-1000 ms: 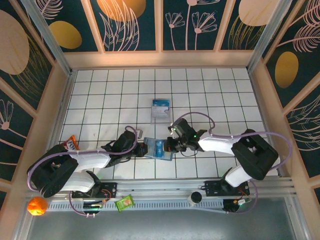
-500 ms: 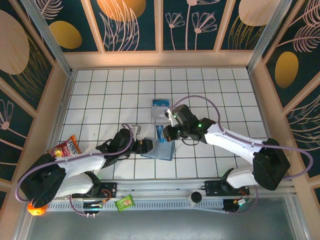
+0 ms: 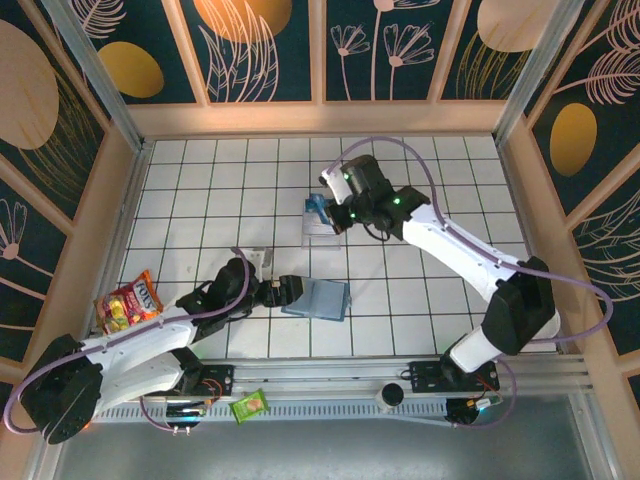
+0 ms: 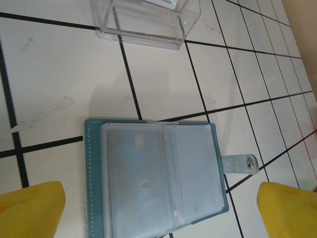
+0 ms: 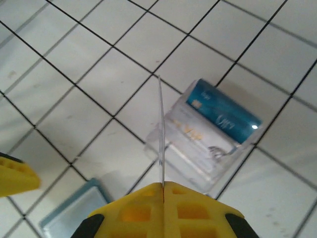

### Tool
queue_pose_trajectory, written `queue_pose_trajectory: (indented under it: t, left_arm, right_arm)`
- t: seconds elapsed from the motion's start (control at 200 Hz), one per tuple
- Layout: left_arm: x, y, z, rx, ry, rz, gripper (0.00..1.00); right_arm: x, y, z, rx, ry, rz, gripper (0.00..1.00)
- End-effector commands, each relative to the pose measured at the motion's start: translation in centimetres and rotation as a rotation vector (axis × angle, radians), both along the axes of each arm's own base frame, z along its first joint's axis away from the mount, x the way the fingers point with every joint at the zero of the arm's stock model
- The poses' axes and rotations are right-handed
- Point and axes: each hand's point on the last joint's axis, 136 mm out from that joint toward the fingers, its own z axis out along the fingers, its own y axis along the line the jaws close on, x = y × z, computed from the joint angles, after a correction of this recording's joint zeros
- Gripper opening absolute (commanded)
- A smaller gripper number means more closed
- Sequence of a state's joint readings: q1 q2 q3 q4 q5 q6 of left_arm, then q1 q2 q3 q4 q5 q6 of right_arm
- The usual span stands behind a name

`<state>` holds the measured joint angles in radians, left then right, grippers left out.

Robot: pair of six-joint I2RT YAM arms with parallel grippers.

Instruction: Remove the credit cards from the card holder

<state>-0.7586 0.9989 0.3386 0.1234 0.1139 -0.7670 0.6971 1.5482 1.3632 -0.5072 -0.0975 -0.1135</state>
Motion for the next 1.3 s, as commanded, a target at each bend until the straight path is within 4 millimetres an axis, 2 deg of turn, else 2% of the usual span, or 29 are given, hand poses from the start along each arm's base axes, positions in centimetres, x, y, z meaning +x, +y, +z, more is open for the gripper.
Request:
queue_pose_trajectory:
  t: [0.0, 0.21, 0.305, 0.611, 0.911, 1.291]
  left_arm:
    - [-0.3, 1.4, -1.2, 0.055, 0.024, 0.034, 0.99]
    - [-0.1, 1.9, -1.5, 0.089, 0.046, 0.059, 0.99]
    - [0.1, 2.0, -1.6, 0.110, 0.056, 0.064, 0.99]
    - [1.1, 3.0, -0.7, 0.176, 0.059, 0.098, 0.99]
    - [1.4, 3.6, -1.4, 0.199, 0.101, 0.114, 0.99]
    - [1.5, 3.5, -2.2, 0.212, 0.127, 0.108, 0.99]
  right_arm:
    - [0.8, -1.0, 0.5, -0.129, -0.070, 0.115, 0.00]
    - [1.9, -0.6, 0.9, -0.191, -0.138, 0.273, 0.00]
    - [2.6, -0.5, 0.3, -0.246, -0.140, 0.332, 0.00]
    - [7.0, -0.3, -2.0, -0.410, -0.130, 0.419, 0.00]
    - [7.1, 0.5, -4.6, -0.460, -0.121, 0.532, 0.00]
    - [8.9, 0.4, -7.2, -0.542, -0.150, 0.523, 0.00]
